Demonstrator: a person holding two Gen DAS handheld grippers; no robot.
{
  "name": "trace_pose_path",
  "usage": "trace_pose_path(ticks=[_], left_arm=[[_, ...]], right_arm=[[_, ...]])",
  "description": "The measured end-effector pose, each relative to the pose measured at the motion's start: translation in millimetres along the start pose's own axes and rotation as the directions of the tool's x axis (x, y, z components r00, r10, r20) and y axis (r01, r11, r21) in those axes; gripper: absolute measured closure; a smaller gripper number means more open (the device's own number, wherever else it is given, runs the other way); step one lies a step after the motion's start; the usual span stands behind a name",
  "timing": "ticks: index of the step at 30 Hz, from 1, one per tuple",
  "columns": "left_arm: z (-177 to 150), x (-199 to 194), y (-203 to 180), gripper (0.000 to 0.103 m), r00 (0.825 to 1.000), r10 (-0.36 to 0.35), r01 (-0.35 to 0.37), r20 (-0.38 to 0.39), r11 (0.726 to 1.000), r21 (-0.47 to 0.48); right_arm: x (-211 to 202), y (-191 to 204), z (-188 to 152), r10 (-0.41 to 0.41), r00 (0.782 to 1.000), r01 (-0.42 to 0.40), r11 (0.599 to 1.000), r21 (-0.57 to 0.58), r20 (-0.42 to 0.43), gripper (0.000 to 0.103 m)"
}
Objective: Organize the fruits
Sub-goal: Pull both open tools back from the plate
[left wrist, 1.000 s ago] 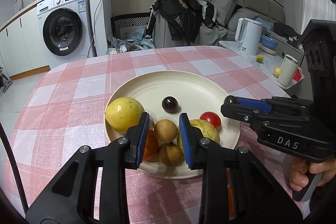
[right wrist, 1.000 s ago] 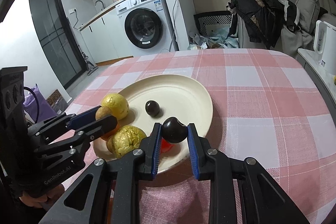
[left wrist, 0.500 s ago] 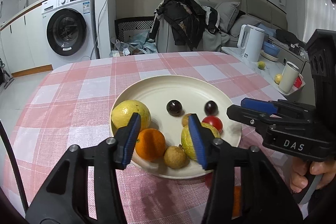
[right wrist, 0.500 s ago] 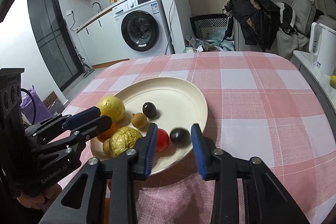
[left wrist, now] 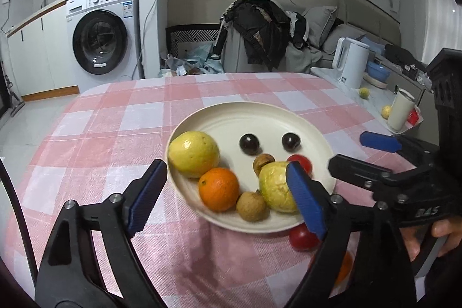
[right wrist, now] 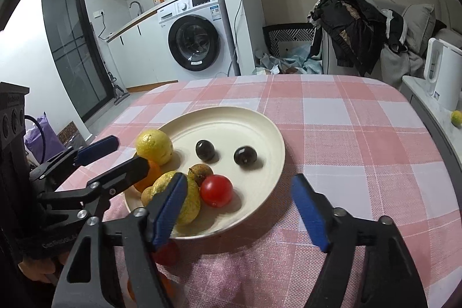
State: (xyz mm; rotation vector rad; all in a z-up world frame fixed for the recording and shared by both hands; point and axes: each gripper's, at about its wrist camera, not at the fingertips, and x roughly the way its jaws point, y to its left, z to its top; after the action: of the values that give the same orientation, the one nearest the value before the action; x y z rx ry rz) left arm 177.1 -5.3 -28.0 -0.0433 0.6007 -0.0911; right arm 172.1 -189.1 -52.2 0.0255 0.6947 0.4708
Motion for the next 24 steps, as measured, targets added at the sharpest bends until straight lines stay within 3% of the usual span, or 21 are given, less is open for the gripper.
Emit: trace_pose_path(ticks=[4,5,12,24], left_arm=[[-5.5,-13.1,0.7,0.005,1.000,0.009,-0.009,0.003,1.000,0.010],[-6.9,-18.0,0.7,0.001,1.000,0.023,-0.024,0.013,1.000,0.013],[-14.6,-55.0,1.4,0.001,0.999,0.028,-0.029,0.043,0.999,0.021],[-31.9,-102.7,-10.7,0.001,0.999,0.026,-0.028,0.045,0.999,0.040]], right_arm=[[-3.7,-2.4,-1.4,-0.011,1.000,0.011,1.000,0.001,0.002,0.002],[-4.2,-2.4,-2.0,-0.004,1.000,0.004,1.000,0.002,-0.001,0.001],[-19.6,5.7,-6.1,0.037,0.999,-0.038,0.999,-0.037,-0.009,0.000],[-49.4,9.8,-19.5,0.025,1.000,-0.026,0.998,-0.055,-0.011,0.000]])
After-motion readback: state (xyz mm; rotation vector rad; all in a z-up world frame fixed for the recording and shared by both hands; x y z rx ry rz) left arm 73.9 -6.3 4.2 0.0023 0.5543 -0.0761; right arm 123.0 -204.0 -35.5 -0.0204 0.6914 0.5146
